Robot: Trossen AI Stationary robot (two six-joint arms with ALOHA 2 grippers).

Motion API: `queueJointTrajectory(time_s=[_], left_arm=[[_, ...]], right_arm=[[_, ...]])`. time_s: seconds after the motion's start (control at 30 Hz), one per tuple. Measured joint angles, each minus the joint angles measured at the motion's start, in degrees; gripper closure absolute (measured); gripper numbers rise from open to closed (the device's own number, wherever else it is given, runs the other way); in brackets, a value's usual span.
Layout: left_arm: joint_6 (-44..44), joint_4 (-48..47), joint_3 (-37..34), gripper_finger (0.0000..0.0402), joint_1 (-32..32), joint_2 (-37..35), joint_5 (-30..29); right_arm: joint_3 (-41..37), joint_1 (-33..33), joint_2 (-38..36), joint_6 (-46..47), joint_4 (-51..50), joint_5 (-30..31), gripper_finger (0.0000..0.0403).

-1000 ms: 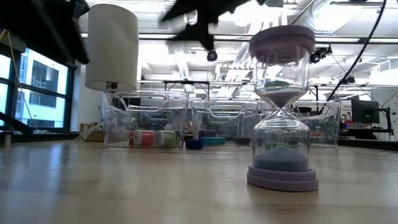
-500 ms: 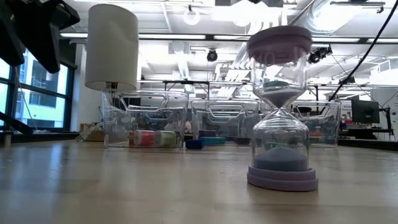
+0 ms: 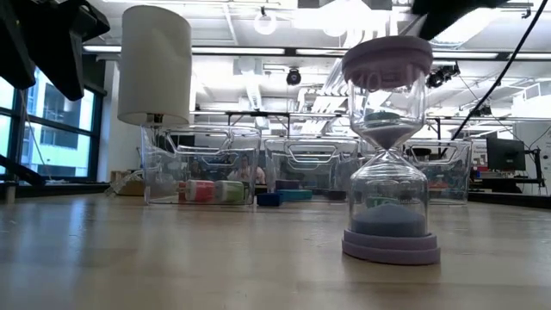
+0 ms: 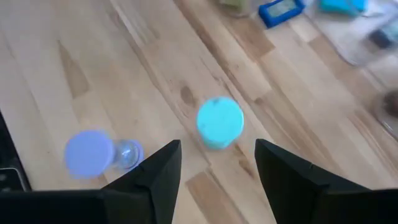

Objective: Pick & Place Office items
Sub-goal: Put the light blue hourglass into the right transparent bin

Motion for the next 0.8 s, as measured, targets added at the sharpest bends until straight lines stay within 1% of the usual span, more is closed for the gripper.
queueJointTrajectory(time_s=[0.1, 0.17, 0.23, 0.3, 0.4, 0.5, 0.63, 0.8], left_arm=[[0.0, 0.0, 0.0, 0.0188, 0.0, 0.0, -0.1], [0.0, 0.0, 0.0, 0.0188, 0.0, 0.0, -0.1], [0.0, 0.1, 0.0, 0.0188, 0.0, 0.1, -0.1], [-0.1, 0.2, 0.0, 0.0188, 0.0, 0.1, -0.1], [-0.1, 0.2, 0.0, 0.0188, 0.0, 0.1, -0.1], [-0.1, 0.2, 0.0, 0.0188, 0.0, 0.1, -0.2], [0.0, 0.2, 0.0, 0.0188, 0.0, 0.1, -1.2], [0.6, 0.2, 0.0, 0.0188, 0.0, 0.1, -1.8]], right_arm=[[-0.1, 5.8, -0.1, 7.8, -4.0, 10.2, 0.0209], [-1.6, 8.9, 0.0, 11.4, -4.1, 16.9, 0.0209], [-3.5, 11.5, 0.0, 12.2, -3.7, 21.1, 0.0209], [-5.5, 13.5, 0.0, 12.1, -2.2, 23.3, 0.0209], [-8.3, 15.5, 0.1, 11.1, 2.5, 24.2, 0.0209], [-10.2, 15.8, 0.1, 8.2, 7.1, 24.2, 0.0209], [-11.5, 15.6, 0.1, 6.5, 9.9, 24.1, 0.0209], [-12.3, 13.6, 0.1, 7.8, 11.5, 23.2, 0.0208]])
